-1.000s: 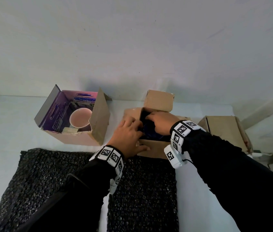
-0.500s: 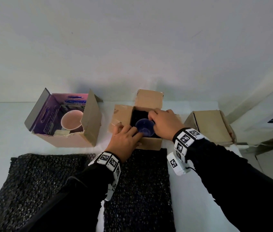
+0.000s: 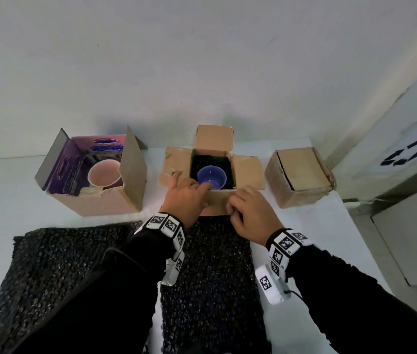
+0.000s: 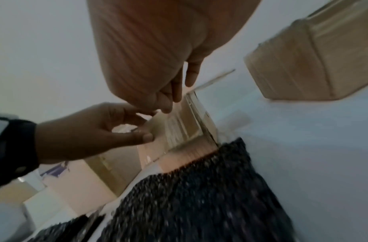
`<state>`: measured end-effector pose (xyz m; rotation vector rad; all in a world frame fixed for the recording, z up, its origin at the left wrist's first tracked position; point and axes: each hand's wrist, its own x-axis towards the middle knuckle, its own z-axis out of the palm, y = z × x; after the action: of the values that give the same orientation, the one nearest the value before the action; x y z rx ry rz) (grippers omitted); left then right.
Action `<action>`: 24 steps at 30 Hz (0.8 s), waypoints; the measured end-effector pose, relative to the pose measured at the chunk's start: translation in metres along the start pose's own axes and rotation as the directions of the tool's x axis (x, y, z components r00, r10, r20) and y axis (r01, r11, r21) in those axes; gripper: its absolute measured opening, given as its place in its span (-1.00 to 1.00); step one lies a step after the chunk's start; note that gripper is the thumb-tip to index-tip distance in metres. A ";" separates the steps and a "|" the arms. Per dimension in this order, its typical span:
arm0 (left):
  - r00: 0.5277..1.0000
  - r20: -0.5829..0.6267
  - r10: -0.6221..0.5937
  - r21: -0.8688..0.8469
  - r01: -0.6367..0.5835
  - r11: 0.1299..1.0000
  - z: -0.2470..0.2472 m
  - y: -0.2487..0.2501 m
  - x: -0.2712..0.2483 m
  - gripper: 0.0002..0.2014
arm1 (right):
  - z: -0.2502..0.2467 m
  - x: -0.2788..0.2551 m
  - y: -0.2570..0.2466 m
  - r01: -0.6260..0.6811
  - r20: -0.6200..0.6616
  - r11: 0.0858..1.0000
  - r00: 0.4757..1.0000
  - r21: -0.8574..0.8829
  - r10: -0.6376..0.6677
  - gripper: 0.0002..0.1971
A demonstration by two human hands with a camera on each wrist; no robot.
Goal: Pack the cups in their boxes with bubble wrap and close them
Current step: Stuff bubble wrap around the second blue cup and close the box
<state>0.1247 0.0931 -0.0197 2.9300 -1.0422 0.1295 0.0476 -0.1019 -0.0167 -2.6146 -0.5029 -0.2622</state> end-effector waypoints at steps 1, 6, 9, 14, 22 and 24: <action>0.999 -0.039 0.013 -0.018 -0.014 1.000 0.002 0.000 -0.007 -0.51 | 0.005 -0.007 -0.003 -0.032 0.012 0.999 0.999 -0.026 0.032 -0.93; 0.984 -0.175 0.041 -0.089 -0.057 0.994 0.004 0.002 -0.049 -0.60 | 0.032 -0.040 -0.021 -0.352 0.403 0.831 0.750 -0.430 0.525 -0.47; 0.990 -0.129 0.048 -0.120 -0.064 0.991 0.004 0.000 -0.071 -0.62 | 0.044 -0.049 -0.028 -0.366 0.379 0.821 0.753 -0.438 0.538 -0.56; 0.998 -0.019 0.066 -0.161 -0.068 0.985 0.002 0.003 -0.096 -0.44 | 0.036 -0.052 -0.038 -0.340 0.254 0.889 0.871 -0.308 0.421 -0.77; 0.988 -0.030 0.152 -0.099 -0.155 0.983 -0.016 0.021 -0.080 -0.55 | -0.001 -0.041 -0.059 -0.266 0.023 0.949 0.964 0.172 0.266 -0.86; 0.986 -0.086 0.140 -0.153 -0.152 0.976 -0.021 0.024 -0.075 -0.72 | -0.008 -0.042 -0.060 -0.301 -0.016 0.924 0.949 0.237 0.314 -0.72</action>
<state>0.0503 0.1233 -0.0052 2.6848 -1.1972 0.1502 -0.0151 -0.0688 0.0037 -2.4044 -0.0902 -0.1590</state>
